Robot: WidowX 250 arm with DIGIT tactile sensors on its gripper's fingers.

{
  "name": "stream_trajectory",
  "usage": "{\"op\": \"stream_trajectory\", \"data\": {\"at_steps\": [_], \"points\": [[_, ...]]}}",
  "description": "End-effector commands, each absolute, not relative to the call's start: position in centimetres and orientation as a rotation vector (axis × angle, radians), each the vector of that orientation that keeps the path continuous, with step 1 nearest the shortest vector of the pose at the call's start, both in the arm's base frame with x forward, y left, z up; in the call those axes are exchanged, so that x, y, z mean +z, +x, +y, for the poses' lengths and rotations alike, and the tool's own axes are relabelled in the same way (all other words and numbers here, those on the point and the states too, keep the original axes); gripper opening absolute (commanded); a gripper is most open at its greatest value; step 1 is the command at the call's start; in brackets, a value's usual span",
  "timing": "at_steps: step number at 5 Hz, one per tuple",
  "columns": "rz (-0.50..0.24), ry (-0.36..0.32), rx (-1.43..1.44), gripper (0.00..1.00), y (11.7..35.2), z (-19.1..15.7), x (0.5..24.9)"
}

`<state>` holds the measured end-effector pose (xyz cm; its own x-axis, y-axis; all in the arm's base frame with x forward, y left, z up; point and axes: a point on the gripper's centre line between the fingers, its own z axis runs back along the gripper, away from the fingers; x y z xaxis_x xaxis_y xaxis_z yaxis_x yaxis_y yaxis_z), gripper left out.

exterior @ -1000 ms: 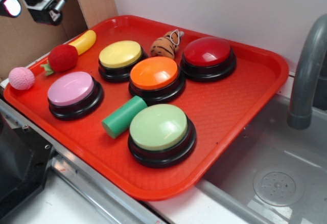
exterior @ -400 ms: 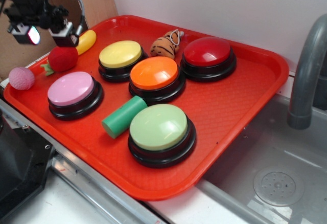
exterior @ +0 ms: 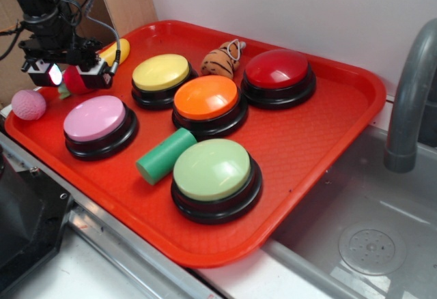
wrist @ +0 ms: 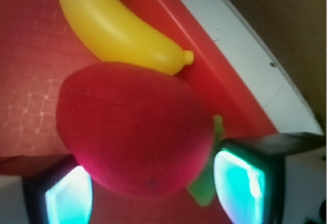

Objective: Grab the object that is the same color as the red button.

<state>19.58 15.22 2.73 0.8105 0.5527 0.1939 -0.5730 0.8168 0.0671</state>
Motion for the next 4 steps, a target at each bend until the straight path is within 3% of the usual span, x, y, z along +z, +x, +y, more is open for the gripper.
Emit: {"op": "stream_trajectory", "data": {"at_steps": [1, 3, 4], "points": [[-0.208, 0.158, 0.63, 0.0, 19.9, 16.4, 2.5], [-0.215, 0.179, 0.637, 0.0, 20.0, 16.5, 2.5], [-0.194, 0.165, 0.631, 0.0, 20.1, 16.0, 3.7]]}}
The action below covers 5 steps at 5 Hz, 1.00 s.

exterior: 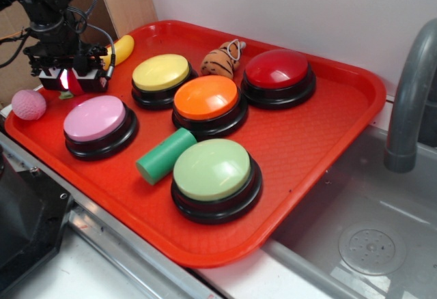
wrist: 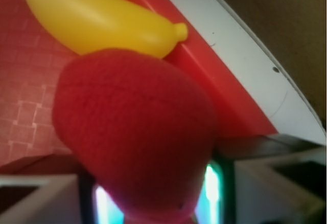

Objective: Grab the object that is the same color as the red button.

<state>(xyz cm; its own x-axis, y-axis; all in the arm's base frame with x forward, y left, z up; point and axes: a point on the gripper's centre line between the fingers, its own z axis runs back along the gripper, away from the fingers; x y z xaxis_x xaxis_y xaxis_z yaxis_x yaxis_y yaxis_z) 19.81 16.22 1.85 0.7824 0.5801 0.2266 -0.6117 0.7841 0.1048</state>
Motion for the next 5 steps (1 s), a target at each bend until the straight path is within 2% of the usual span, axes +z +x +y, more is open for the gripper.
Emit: {"op": "stream_trajectory", "data": {"at_steps": [1, 3, 4, 5], "points": [[-0.153, 0.106, 0.63, 0.0, 20.0, 14.8, 6.1], [-0.098, -0.048, 0.491, 0.0, 19.4, 10.4, 11.6], [-0.074, -0.105, 0.384, 0.0, 18.5, 6.6, 13.5], [-0.056, -0.147, 0.292, 0.0, 17.7, 3.5, 14.2]]}}
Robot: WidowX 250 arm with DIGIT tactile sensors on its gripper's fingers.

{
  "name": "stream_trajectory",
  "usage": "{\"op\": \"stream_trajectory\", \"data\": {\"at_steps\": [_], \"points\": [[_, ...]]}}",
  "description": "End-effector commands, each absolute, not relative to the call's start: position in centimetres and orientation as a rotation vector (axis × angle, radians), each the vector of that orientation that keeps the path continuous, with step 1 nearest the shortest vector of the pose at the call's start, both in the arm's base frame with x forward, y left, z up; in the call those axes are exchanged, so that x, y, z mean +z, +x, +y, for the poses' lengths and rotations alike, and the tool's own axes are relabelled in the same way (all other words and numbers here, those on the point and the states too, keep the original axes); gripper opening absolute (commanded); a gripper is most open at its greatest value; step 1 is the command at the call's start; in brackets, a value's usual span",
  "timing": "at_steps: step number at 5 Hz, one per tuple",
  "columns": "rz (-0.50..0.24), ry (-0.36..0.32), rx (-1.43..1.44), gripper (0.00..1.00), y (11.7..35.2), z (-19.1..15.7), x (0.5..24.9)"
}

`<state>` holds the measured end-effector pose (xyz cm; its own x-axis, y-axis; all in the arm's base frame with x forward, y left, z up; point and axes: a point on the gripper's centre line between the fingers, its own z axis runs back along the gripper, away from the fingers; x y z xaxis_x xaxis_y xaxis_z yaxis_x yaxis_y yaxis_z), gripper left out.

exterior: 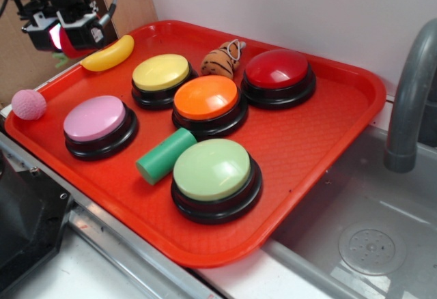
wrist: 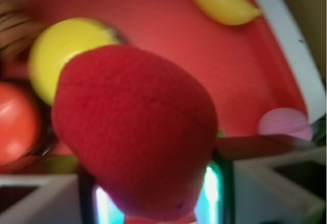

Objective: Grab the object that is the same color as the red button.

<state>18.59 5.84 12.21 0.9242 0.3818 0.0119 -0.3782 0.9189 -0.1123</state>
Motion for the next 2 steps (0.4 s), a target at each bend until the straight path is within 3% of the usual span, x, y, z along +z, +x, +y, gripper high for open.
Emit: {"op": "stream_trajectory", "data": {"at_steps": [1, 2], "points": [[-0.064, -0.19, 0.212, 0.0, 16.93, 0.3, 14.45], [-0.026, -0.161, 0.222, 0.0, 16.31, -0.26, 14.44]]}}
